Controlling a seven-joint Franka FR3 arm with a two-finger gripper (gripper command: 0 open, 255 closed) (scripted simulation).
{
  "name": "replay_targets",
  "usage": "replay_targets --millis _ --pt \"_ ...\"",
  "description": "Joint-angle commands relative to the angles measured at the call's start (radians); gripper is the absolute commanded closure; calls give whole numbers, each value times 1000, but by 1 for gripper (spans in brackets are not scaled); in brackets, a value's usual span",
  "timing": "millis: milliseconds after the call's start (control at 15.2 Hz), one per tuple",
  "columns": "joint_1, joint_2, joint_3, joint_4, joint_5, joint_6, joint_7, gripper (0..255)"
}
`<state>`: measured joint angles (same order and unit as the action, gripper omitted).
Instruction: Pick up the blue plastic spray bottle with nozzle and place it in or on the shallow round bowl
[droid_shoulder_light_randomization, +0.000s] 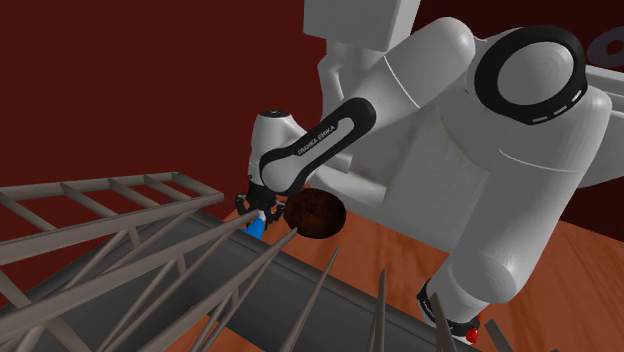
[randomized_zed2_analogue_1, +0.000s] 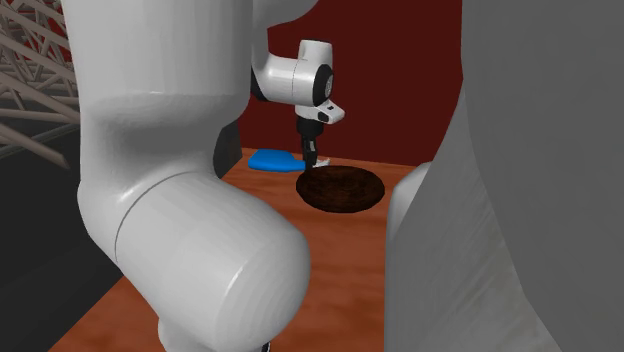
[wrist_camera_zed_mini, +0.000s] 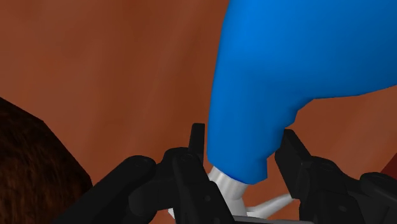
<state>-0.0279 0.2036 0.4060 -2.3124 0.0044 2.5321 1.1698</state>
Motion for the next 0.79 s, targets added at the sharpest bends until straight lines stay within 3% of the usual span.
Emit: replay_targets --millis 0,726 --pt "-3 -18 5 2 13 -20 -8 255" --pt "-17 -135 20 37 75 -164 -43 255"
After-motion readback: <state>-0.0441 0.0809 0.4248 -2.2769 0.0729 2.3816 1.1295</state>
